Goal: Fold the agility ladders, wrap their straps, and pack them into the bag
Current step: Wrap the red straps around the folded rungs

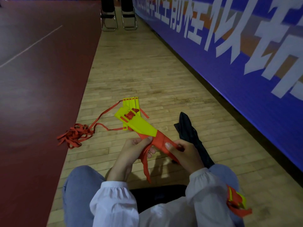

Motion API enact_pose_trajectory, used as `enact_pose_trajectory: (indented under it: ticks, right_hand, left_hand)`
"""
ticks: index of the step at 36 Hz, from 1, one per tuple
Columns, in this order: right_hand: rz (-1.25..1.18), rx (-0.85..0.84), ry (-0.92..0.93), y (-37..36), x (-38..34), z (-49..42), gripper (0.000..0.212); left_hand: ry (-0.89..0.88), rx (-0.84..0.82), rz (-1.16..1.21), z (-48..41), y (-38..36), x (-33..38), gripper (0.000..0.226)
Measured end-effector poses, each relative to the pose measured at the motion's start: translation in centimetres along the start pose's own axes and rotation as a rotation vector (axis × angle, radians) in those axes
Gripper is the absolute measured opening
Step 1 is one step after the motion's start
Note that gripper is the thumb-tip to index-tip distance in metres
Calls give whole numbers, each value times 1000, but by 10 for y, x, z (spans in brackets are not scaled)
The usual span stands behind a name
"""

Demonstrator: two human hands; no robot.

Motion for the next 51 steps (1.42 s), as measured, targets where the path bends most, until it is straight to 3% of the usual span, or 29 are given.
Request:
enact_pose_trajectory:
  ticks: [5,11,23,31,35,39,46,51]
  right_hand:
    - [29,59,1,0,0,0,38]
    - [88,95,-2,-3,0,-1,20]
    - [134,42,37,-12,-2,1,35]
    - [117,-94,67,-14,-5,3,41]
    - [116,-179,5,-13,-10,6,64]
    - [89,-241,-7,-15,-8,8,56]
    - [76,-203,8,-15,-5,7,53]
    - [37,-130,6,-13,-3,4,69]
  left_hand:
    - [126,18,8,0,1,-4,34]
    - [134,108,-11,-1,2,-2,41]
    - [118,209,-86,1,5,-3,55]
    - [129,193,-68,-1,4,-4,33]
    - [107,149,-90,0,3,-1,33]
    - [102,124,-101,0,3,-1,33]
    - [117,89,-49,4,2,1,42]
    - [144,119,-61,4,3,1,46]
Point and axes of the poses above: each hand's wrist, its own z-axis away from the middle knuckle, its own y-axis out of the back of the hand, x = y × z, the point moved 3 cm from there along -z, towards the middle knuckle
